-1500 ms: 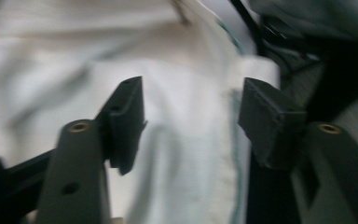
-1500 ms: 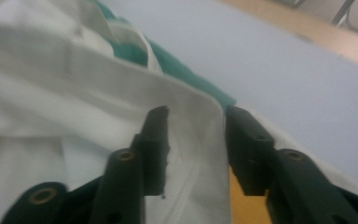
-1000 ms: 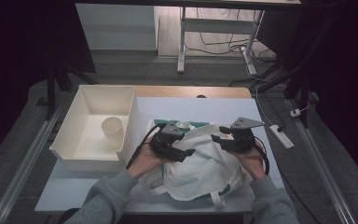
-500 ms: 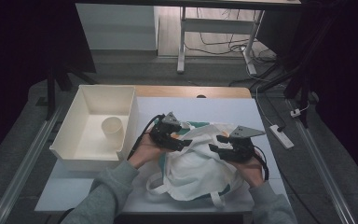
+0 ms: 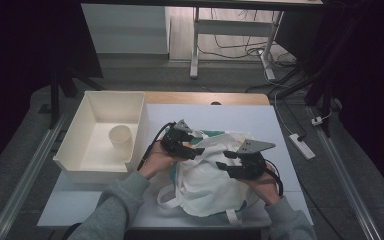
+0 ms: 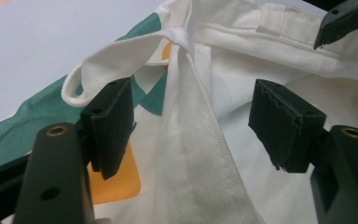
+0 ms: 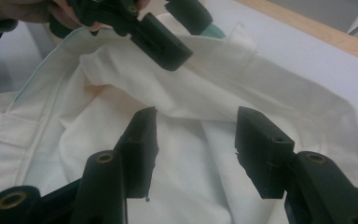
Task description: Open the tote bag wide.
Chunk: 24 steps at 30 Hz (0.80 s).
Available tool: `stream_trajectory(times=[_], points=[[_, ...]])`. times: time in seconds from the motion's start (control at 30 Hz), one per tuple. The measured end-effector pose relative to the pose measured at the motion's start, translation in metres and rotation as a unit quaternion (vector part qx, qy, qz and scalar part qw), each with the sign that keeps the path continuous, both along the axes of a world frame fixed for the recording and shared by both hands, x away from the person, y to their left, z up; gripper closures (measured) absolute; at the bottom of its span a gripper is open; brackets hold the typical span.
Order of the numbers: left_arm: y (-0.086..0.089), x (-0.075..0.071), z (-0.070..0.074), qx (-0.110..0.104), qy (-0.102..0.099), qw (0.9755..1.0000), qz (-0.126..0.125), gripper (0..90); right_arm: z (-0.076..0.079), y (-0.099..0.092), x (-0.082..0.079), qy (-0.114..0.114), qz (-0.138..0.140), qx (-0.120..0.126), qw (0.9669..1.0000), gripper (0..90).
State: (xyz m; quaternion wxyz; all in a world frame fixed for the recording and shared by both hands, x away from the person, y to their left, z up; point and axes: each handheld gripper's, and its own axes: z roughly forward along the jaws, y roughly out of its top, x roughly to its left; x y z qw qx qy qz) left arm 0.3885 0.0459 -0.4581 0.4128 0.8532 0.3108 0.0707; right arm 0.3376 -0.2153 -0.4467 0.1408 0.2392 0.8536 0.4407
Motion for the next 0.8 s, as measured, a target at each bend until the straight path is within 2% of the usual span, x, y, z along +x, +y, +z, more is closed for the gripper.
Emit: stream_trajectory(times=[0.17, 0.27, 0.33, 0.47, 0.57, 0.7, 0.8], points=[[0.001, 0.001, -0.001, -0.001, -0.001, 1.0000, -0.004, 36.5, 0.001, 0.006, -0.003, -0.004, 0.010, -0.013, 0.9999, 49.6], [0.001, 0.001, -0.003, 0.005, -0.006, 1.0000, -0.005, 42.4, 0.003, 0.006, -0.004, -0.005, 0.014, -0.010, 0.9998, 49.7], [0.000, 0.000, -0.005, 0.009, -0.015, 0.9998, 0.000, 49.1, 0.004, 0.007, -0.005, -0.003, 0.014, -0.008, 0.9999, 49.7], [0.001, 0.002, -0.011, 0.015, -0.018, 0.9997, 0.002, 70.1, 0.003, 0.010, -0.006, -0.003, 0.020, -0.012, 0.9997, 49.8], [0.003, 0.003, -0.012, 0.013, -0.028, 0.9995, 0.004, 83.1, 0.003, 0.011, -0.006, 0.000, 0.022, -0.015, 0.9996, 49.8], [0.006, 0.005, -0.014, 0.012, -0.026, 0.9996, 0.004, 85.6, 0.002, 0.016, -0.008, 0.008, 0.027, -0.020, 0.9994, 49.8], [0.007, 0.006, -0.016, 0.012, -0.025, 0.9996, 0.008, 85.8, 0.001, 0.024, -0.011, 0.015, 0.041, -0.029, 0.9986, 49.6]])
